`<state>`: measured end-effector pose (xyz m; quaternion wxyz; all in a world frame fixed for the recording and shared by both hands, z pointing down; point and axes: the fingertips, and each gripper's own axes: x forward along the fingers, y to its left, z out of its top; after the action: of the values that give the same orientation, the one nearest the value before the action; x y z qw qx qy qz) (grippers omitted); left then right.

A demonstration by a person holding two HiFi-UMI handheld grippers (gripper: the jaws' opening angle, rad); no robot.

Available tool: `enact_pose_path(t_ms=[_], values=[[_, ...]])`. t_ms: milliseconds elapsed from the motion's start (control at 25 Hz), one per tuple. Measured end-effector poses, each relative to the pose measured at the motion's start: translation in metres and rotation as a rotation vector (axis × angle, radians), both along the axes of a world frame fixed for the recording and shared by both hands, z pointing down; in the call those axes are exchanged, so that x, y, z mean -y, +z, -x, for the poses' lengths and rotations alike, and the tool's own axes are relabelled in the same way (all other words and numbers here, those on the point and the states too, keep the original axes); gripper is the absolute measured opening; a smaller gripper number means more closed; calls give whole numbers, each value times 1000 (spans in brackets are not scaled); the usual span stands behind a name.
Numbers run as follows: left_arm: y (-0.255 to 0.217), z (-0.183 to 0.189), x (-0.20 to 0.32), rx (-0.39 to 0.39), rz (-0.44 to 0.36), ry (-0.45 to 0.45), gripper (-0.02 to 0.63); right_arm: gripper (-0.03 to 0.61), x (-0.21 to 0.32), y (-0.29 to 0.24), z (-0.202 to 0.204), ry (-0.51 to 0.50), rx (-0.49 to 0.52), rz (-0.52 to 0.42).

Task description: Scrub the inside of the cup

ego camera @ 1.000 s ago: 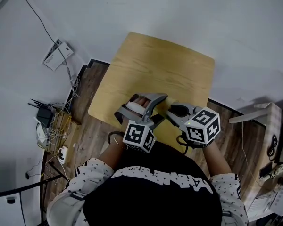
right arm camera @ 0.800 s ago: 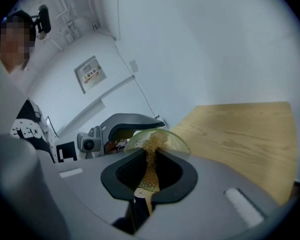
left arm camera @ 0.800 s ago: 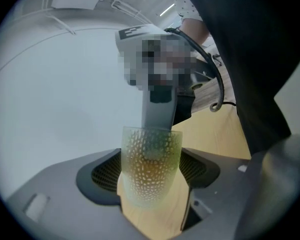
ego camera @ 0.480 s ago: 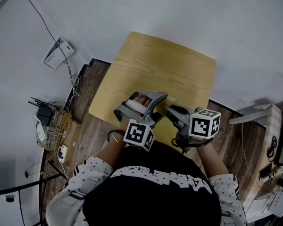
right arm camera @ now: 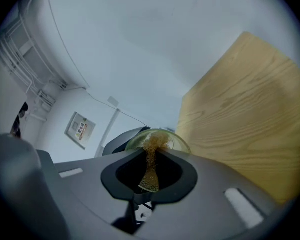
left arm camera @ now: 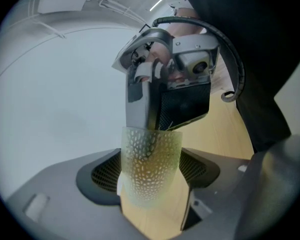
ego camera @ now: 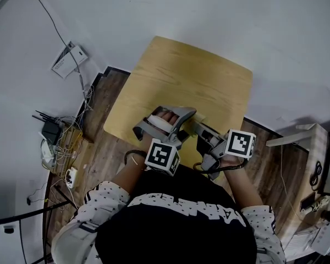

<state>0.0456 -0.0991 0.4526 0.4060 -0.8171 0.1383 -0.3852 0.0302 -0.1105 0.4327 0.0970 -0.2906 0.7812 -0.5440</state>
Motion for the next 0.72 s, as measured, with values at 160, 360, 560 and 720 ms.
enact_pose_path(t_ms=[160,360,560,720], values=[[-2,1,-3,12,-3,1,359,48,-4,12,-9,67,50,121],[-2,2,-4,23,-20,10,359,48,-4,12,-9,108,210,204],[0,3,-6,40,-42,18,359,48,-4,14,-10,153,403,297],[-1,4,-8,35,-42,15,359,48,-6,14,-10,167,448,326]])
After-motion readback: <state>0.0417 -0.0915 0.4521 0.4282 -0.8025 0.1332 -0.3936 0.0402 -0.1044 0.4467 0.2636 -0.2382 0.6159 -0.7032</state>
